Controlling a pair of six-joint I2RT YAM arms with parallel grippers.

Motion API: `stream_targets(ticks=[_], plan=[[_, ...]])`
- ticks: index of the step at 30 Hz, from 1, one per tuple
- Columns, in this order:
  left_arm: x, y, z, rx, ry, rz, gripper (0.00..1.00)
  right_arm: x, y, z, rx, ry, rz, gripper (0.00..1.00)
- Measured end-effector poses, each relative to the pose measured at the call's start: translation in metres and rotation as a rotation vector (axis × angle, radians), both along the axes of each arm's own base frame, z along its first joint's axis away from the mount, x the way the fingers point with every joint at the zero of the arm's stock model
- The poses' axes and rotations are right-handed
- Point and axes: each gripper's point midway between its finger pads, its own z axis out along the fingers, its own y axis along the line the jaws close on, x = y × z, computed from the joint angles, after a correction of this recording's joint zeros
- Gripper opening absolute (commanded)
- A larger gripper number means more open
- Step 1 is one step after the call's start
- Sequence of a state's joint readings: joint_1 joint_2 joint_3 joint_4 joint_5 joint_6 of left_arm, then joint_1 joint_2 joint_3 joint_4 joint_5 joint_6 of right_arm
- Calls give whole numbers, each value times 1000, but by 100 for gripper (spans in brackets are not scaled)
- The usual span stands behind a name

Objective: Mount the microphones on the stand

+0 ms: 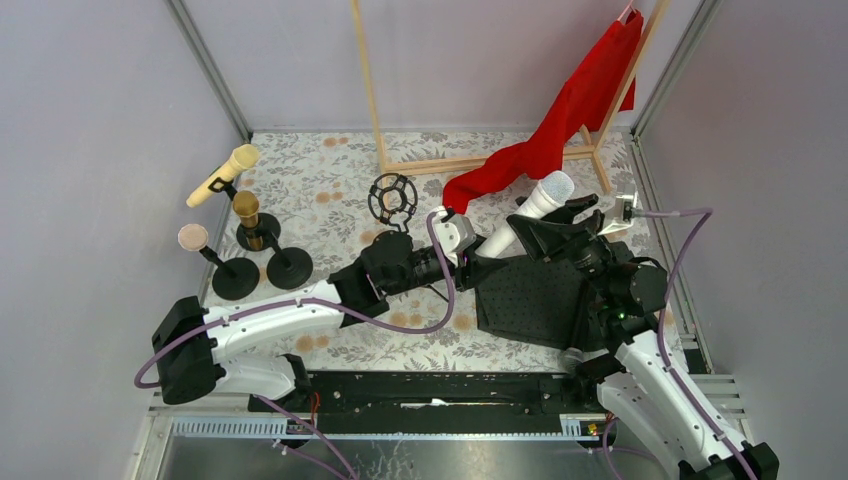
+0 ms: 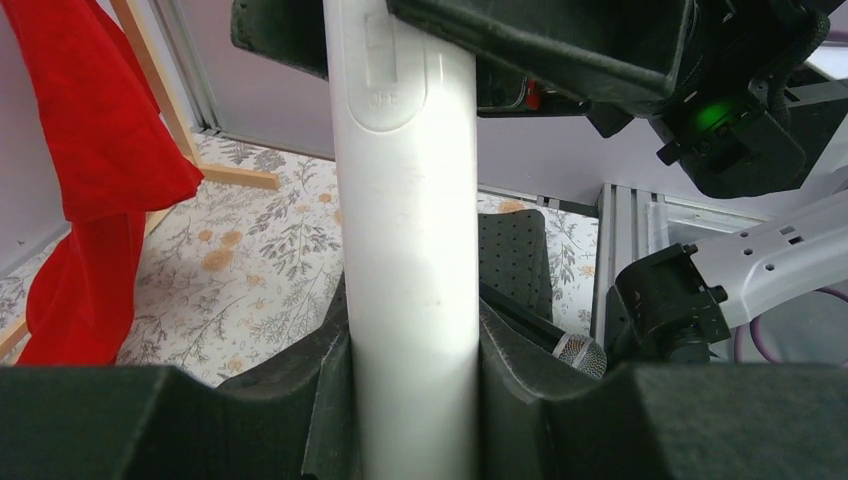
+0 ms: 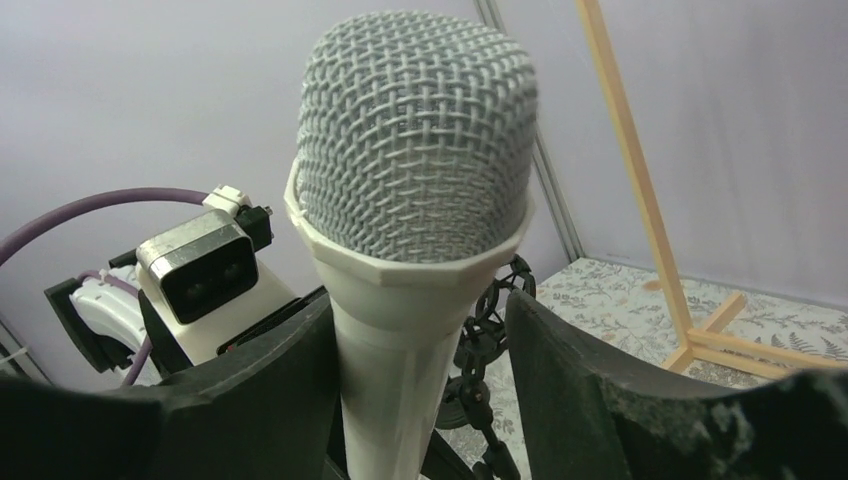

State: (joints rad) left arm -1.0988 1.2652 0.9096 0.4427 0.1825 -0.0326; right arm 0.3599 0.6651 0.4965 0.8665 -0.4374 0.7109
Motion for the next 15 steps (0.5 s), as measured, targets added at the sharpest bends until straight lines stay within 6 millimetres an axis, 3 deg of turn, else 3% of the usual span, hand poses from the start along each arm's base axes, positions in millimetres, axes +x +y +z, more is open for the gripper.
stream_targets(ticks=[4, 9, 15], plan=[[1, 1, -5, 8, 12, 11, 0, -1, 5, -5, -24, 1, 26, 59], [2, 1, -9, 10, 18, 14, 0, -2, 6, -6, -35, -2, 29, 66], [3, 2, -10, 0, 16, 24, 0, -4, 3, -4, -31, -11, 21, 42]])
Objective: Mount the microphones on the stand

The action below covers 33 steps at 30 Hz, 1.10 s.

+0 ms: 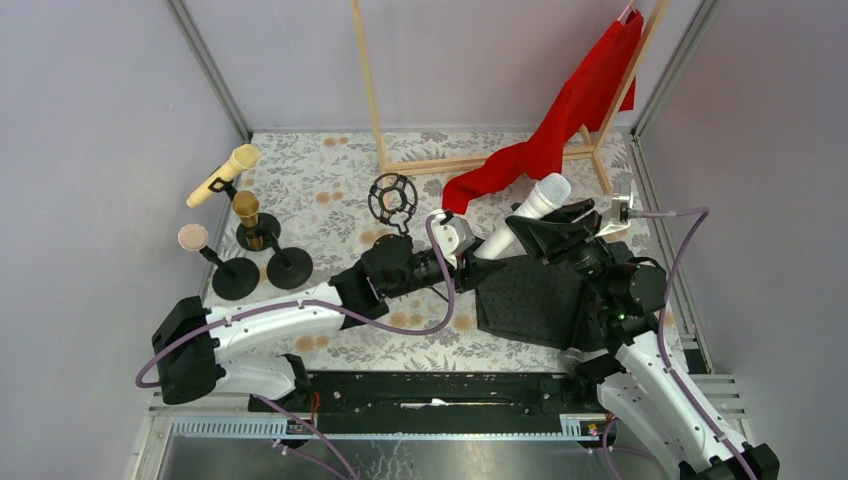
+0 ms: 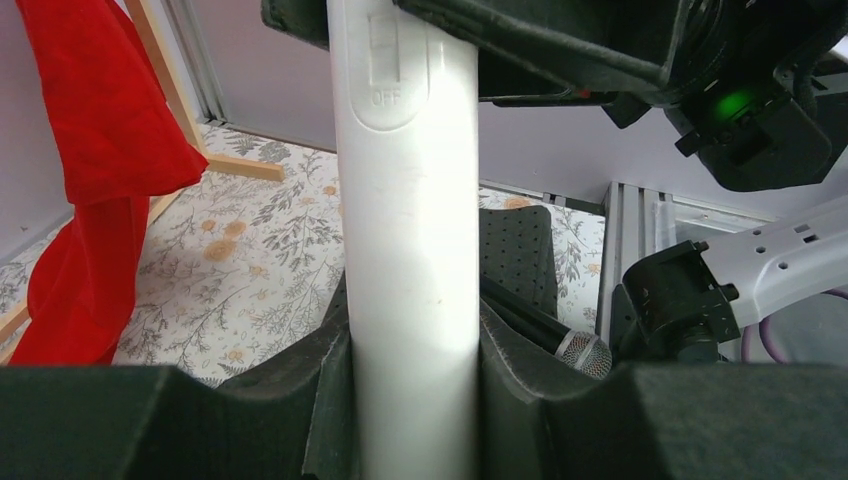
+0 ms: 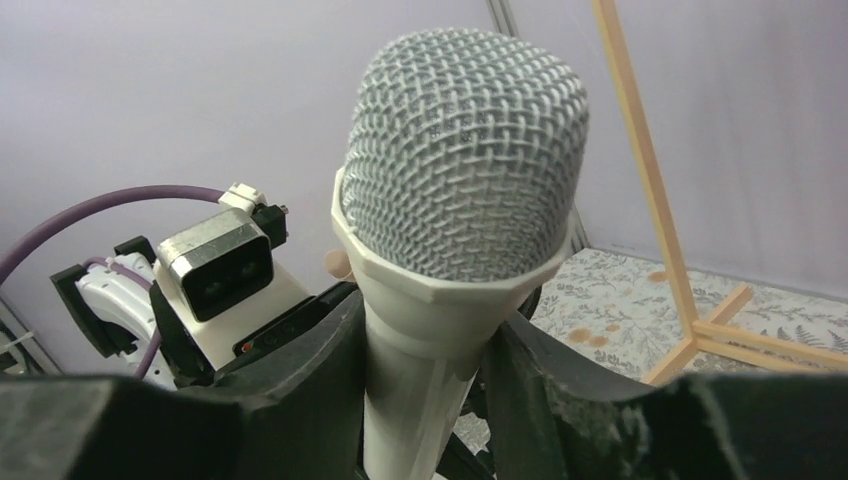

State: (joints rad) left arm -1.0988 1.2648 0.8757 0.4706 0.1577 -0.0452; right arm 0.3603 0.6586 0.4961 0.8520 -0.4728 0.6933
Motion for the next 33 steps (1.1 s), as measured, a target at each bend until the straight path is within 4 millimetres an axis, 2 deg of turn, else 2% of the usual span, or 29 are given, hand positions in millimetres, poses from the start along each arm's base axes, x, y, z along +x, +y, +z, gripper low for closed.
stream_targets(ticks=[2, 3, 6, 7, 9, 12, 17, 22, 25, 29, 31, 33], plan=[[0, 0, -1, 2, -2, 2, 0, -1, 1, 0, 5, 11, 8, 31], [1, 0, -1, 3, -3, 3, 3, -2, 1, 0, 10, 17, 16, 24], [1, 1, -3, 6, -7, 8, 30, -3, 2, -1, 16, 30, 25, 6], [1, 1, -4, 4, -7, 11, 41, -3, 2, -1, 18, 33, 27, 3], [2, 2, -5, 4, -6, 15, 57, -3, 3, -2, 19, 40, 30, 2], [1, 8, -7, -2, 2, 27, 69, 0, -1, -1, 23, 35, 4, 1], [-7, 29, -18, -15, 17, 44, 72, -3, -4, 4, 19, -1, -19, 0], [-18, 59, -38, -41, 67, 76, 72, -1, -6, 3, 3, -17, -44, 0], [-24, 81, -58, -71, 126, 111, 74, 1, -7, -1, -10, -15, -58, 1], [-27, 105, -94, -87, 216, 172, 80, 5, -6, -7, -31, -8, -68, 1], [-23, 117, -113, -79, 255, 228, 83, 7, -6, -10, -40, -6, -73, 1], [-17, 127, -122, -83, 272, 286, 89, 8, -5, -12, -48, -4, -76, 1]])
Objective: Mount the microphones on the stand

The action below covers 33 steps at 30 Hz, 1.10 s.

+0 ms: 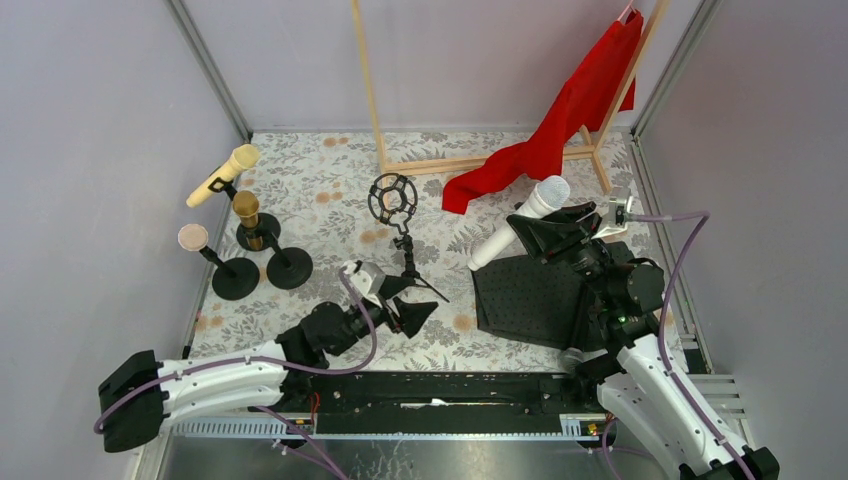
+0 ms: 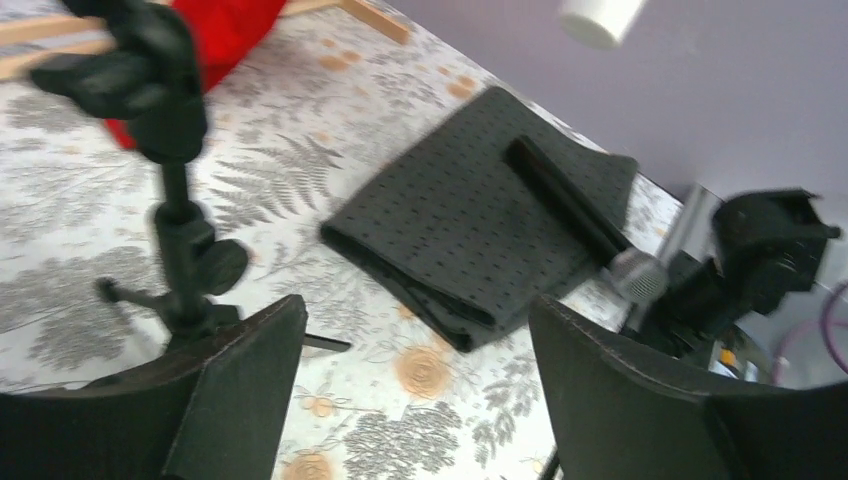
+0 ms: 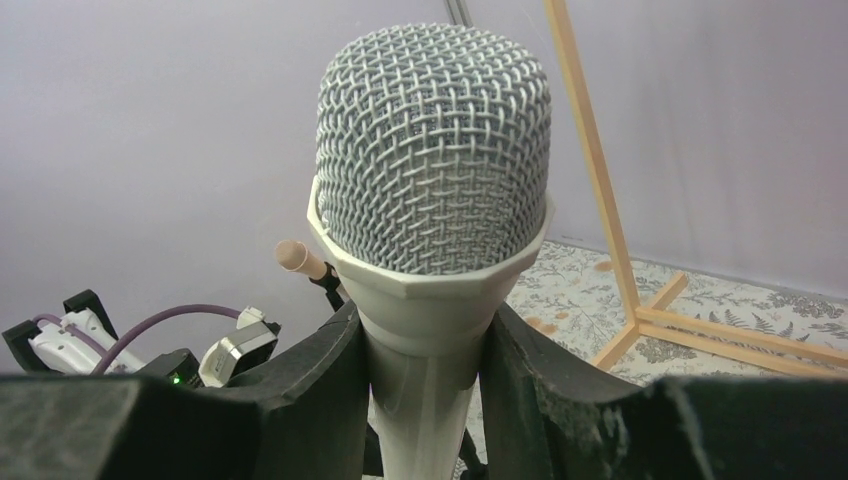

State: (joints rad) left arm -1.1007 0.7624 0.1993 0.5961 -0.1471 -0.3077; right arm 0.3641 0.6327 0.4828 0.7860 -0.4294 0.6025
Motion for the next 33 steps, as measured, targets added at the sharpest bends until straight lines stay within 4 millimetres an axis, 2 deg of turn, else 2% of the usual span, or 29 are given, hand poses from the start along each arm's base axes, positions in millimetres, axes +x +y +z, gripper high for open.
stream_targets(ticks=[4, 12, 19, 23, 29, 33], plan=[[15, 20, 3, -44, -9, 130, 99, 1, 0, -4, -19, 1, -9, 1], [49, 49, 23, -150, -23, 329, 99, 4, 0, -13, -53, 18, -22, 1], [82, 72, 41, -269, -25, 399, 98, 5, 0, -15, -59, 25, -24, 1], [92, 71, 47, -300, -17, 374, 94, 5, 0, -15, -63, 21, -25, 1], [102, 62, 63, -352, 0, 322, 81, 7, 1, -17, -71, 20, -29, 0], [105, 55, 63, -377, 35, 294, 69, 8, 1, -14, -77, -7, -32, 0]])
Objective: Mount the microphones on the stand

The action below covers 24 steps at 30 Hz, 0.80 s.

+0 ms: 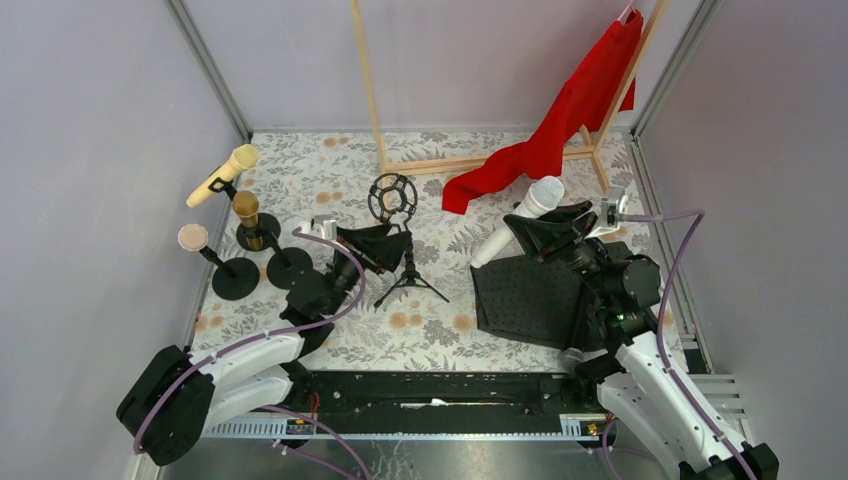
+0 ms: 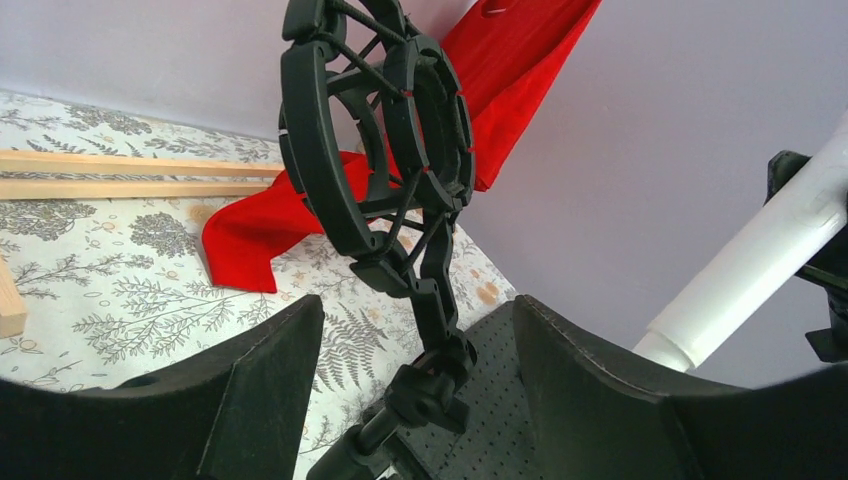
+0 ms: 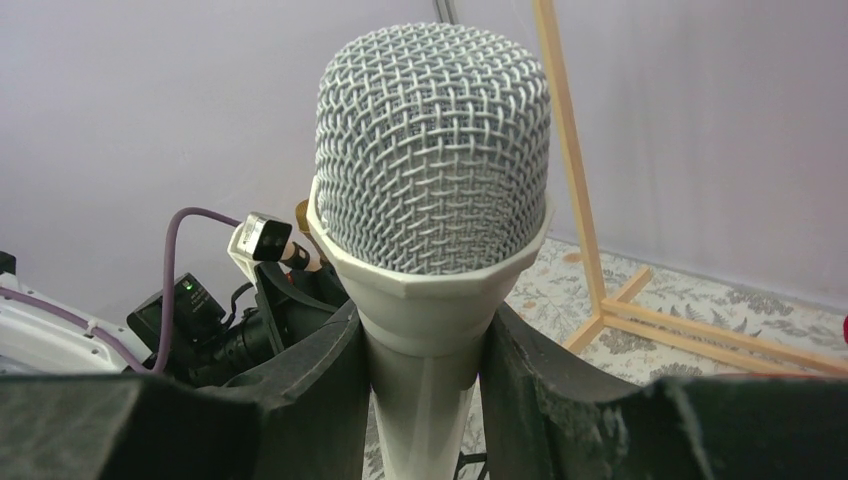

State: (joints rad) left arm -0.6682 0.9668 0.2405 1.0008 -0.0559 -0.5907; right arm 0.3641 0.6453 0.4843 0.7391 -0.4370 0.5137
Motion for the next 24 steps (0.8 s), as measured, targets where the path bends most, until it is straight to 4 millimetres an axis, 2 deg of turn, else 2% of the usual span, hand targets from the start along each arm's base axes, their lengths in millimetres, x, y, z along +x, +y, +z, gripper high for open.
stream_targets(ticks=[4, 9, 19, 24], plan=[[1, -6, 2, -20, 15, -25, 60, 4, 4, 7, -20, -65, 7, 0], [2, -11, 5, -42, 19, -52, 42, 15, 12, 20, -39, -133, 16, 1], [4, -16, 1, -63, 46, -74, 22, 26, 24, 39, -62, -267, 41, 1], [1, -19, 5, -75, 47, -98, 10, 33, 32, 59, -58, -330, 57, 0]])
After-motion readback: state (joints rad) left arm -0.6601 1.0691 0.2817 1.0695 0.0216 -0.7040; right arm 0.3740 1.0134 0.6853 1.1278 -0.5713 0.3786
